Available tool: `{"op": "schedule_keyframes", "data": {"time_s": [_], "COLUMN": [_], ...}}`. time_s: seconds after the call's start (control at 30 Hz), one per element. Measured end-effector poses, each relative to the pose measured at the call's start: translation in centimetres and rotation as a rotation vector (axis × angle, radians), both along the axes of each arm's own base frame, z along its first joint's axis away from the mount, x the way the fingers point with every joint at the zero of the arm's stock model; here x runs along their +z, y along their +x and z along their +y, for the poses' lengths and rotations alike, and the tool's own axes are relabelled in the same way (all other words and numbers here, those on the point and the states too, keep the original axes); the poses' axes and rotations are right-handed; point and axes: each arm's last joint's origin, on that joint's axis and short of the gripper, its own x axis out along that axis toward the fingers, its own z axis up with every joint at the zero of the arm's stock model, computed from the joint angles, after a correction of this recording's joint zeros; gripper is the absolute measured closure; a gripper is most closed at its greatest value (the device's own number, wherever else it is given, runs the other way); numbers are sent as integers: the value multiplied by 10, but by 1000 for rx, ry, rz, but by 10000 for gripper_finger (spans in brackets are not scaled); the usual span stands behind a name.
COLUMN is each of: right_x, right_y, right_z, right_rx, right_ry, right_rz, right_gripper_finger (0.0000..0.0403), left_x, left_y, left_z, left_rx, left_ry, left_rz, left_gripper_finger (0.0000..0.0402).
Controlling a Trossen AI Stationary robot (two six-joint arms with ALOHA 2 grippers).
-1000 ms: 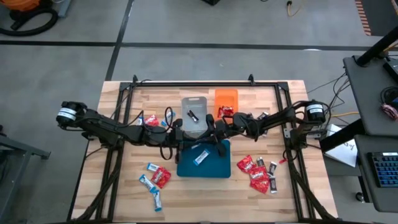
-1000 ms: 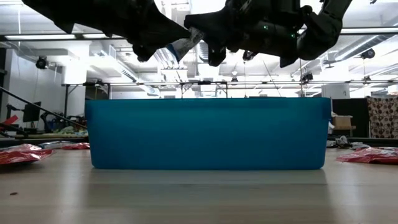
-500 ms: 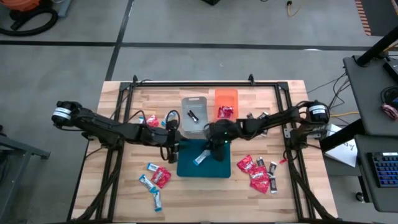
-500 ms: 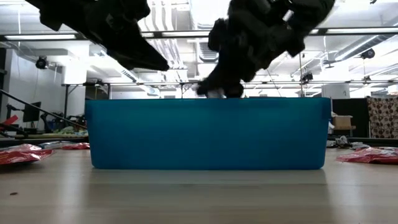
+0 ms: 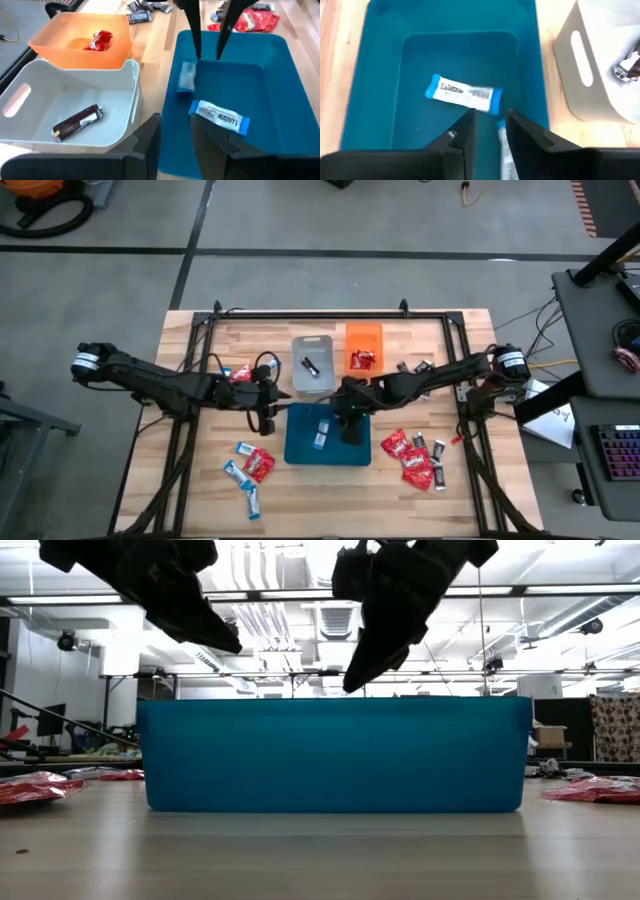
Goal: Sort candy
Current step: Put the brown chocolate bar into the gray bin
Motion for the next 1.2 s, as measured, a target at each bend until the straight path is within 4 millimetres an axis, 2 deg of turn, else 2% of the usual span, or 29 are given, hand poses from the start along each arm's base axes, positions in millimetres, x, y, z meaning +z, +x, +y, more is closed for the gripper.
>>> {"op": "schedule_keyframes", "data": {"time_s": [0.2,0.37,0.67,0.87,1.0,1.1,1.2], "right_x": [0,10,53,77,76,68,58], "right_y": [-15,-30,-56,-76,-85,-85,-82], "right_z": [-1,-5,-16,-35,-50,-64,-82], "right_rx": [-33,-87,-209,-320,-363,-347,-348], "right_ry": [2,-16,-141,-117,-130,-154,-152], "right_rz": [165,231,103,53,98,135,184], "right_gripper_finger": [266,260,287,330,365,388,393], "left_x": [-8,-14,-14,-13,-13,-12,-11], "left_y": [-5,-8,-9,-9,-9,-9,-9], "left_z": [1,1,4,6,8,10,11], "left_rx": [37,78,141,152,195,256,294], "left_ry": [-36,-74,-12,47,82,103,108], "left_rz": [84,143,142,134,125,108,97], "left_gripper_finger": [312,312,312,312,312,312,312]}}
